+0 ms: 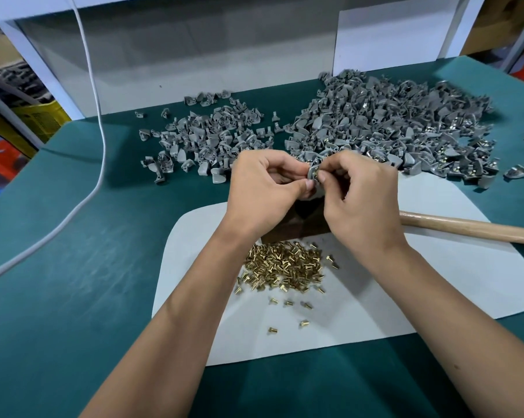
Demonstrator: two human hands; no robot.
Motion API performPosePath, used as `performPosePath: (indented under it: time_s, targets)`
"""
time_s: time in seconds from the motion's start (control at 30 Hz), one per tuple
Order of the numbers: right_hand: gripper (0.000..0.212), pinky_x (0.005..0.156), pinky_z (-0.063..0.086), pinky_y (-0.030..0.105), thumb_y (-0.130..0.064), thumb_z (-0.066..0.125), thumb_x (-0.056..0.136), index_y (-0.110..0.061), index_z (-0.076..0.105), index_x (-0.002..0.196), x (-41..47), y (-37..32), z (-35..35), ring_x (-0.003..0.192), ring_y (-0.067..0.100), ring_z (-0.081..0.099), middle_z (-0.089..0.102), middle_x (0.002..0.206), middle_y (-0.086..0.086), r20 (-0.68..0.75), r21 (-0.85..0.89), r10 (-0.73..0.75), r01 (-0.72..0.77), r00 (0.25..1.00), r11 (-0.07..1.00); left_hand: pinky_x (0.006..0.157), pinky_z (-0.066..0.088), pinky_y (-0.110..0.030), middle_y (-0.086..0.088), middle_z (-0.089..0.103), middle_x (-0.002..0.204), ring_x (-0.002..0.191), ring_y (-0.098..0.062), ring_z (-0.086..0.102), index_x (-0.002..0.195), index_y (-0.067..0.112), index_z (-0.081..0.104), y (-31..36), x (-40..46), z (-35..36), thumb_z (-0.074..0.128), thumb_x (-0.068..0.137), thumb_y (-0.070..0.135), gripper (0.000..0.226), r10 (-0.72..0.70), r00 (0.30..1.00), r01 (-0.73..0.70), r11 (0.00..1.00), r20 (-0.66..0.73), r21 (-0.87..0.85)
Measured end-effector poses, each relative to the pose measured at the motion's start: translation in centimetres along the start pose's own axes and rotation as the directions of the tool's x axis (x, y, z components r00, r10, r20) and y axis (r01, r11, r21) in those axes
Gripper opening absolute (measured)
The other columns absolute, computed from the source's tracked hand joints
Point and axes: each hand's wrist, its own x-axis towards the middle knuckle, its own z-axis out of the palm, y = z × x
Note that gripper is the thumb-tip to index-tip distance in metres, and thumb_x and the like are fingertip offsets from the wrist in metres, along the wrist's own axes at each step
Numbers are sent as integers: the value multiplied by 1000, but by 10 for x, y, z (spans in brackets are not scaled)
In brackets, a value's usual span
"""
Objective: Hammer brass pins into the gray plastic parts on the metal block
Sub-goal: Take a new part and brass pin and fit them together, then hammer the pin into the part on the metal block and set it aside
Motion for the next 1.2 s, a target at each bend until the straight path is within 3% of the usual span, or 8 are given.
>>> performPosePath:
  time_s: [0.23, 0.37, 0.47, 0.57, 0.73, 0.83, 1.0, 1.2]
  targets:
    - [6, 74, 52, 34, -3, 68, 88, -4, 73, 88, -1, -3, 1, 76, 22, 66, 73, 83, 7, -21, -44, 19, -20, 1000, 999, 76, 65, -46, -10, 77, 77, 75, -29, 77, 77, 12, 76, 1, -1, 5, 82, 76, -10, 23, 30, 999, -27, 994, -27, 108]
    - [8, 73, 53, 33, -2, 68, 85, -6, 75, 85, 1, -5, 1, 73, 19, 66, 73, 81, 5, -16, -39, 47, -48, 999, 998, 68, 63, -30, 1, 74, 72, 68, -13, 74, 73, 15, 70, 2, -1, 3, 84, 71, -8, 27, 137, 991, -136, 961, 13, 243]
    - [11, 76, 51, 27, -6, 69, 87, -10, 78, 88, 6, -5, -5, 75, 15, 66, 74, 82, 0, 96, -14, 65, -63, 993, 998, 68, 62, -40, -5, 73, 74, 69, -21, 72, 77, 6, 69, 1, -1, 2, 84, 70, -4, 20, 190, 982, -183, 915, 17, 360]
    - [13, 70, 42, 22, -21, 68, 94, -17, 79, 89, 17, 1, -23, 73, 13, 64, 73, 78, -4, 258, -36, 49, -41, 965, 999, 68, 62, -28, 2, 74, 77, 70, -12, 73, 83, 11, 75, 3, 1, -4, 91, 71, 5, 20, 177, 984, -165, 911, 3, 379]
    - [4, 66, 47, 26, -24, 76, 88, -27, 75, 87, 34, 30, -62, 73, 9, 65, 72, 78, -9, 609, -355, 260, -36, 749, 934, 77, 49, -14, 14, 76, 84, 80, 6, 67, 98, 22, 83, 2, 6, -26, 88, 79, 20, 20, 67, 988, -123, 881, 137, 457]
    - [22, 64, 47, 28, -19, 81, 82, -31, 67, 95, 33, 41, -67, 74, 8, 63, 69, 78, -10, 676, -392, 318, -40, 664, 919, 87, 42, -14, 17, 75, 93, 100, 2, 61, 89, 25, 84, 0, 8, -36, 85, 82, 23, 7, 128, 969, -221, 830, 212, 513]
    - [17, 66, 49, 35, -22, 80, 84, -22, 64, 78, 28, 50, -63, 72, 15, 61, 67, 75, -4, 682, -420, 338, -30, 648, 907, 106, 38, -35, 13, 73, 111, 119, -14, 51, 90, 25, 83, -6, 8, -40, 86, 81, 25, 9, 91, 969, -207, 804, 228, 557]
    - [18, 67, 50, 34, -18, 59, 101, -24, 64, 85, 39, 40, -75, 75, 11, 63, 68, 79, -10, 599, -336, 266, -64, 755, 940, 99, 54, -31, 1, 74, 115, 111, -6, 67, 96, 10, 81, -9, 9, -42, 88, 77, 8, 20, 36, 981, -105, 924, 189, 368]
